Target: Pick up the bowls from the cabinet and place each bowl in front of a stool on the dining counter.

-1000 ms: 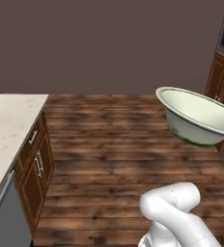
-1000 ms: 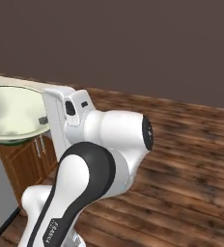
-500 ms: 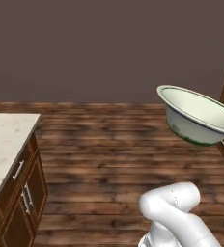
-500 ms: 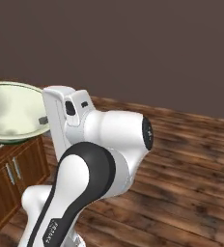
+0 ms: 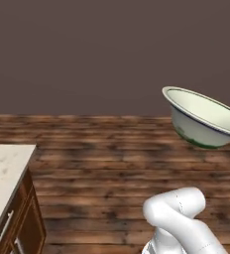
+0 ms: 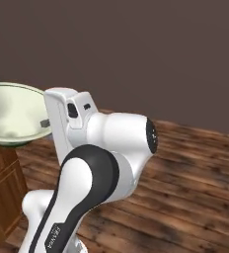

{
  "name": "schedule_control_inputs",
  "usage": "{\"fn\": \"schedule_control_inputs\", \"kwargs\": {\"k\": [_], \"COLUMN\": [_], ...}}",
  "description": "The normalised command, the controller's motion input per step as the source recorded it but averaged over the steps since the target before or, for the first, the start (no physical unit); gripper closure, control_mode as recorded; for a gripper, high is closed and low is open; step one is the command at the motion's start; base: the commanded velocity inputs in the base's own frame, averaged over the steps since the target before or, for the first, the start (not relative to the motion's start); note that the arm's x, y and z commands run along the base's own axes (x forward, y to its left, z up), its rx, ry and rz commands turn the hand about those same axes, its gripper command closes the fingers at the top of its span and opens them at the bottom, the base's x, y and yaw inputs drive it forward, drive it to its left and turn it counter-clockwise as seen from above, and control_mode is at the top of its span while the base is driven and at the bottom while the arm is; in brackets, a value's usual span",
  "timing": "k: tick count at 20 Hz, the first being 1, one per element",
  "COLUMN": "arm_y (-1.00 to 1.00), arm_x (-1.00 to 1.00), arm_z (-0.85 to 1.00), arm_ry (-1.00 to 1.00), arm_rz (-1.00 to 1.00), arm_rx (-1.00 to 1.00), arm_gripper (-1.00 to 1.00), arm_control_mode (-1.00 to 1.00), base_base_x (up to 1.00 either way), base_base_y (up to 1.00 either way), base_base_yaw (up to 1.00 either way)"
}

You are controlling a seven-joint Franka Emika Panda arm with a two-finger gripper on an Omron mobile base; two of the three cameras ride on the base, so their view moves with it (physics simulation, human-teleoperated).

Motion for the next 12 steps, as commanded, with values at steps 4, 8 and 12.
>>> {"fn": "schedule_control_inputs", "kwargs": {"k": [4,8,12], "arm_y": [0.00,0.00,0.00], "arm_x": [0.00,0.00,0.00], "arm_z": [0.00,0.00,0.00], "arm_ry": [0.00,0.00,0.00], "arm_rz": [0.00,0.00,0.00], "arm_rx": [0.00,0.00,0.00], "arm_gripper": [1.00,1.00,1.00], "arm_control_mode": [1.00,1.00,1.00], "base_base_x": [1.00,1.00,1.00], "base_base_y": [0.09,0.04,0.00], "base_base_yaw": [0.00,0.01,0.15]}}
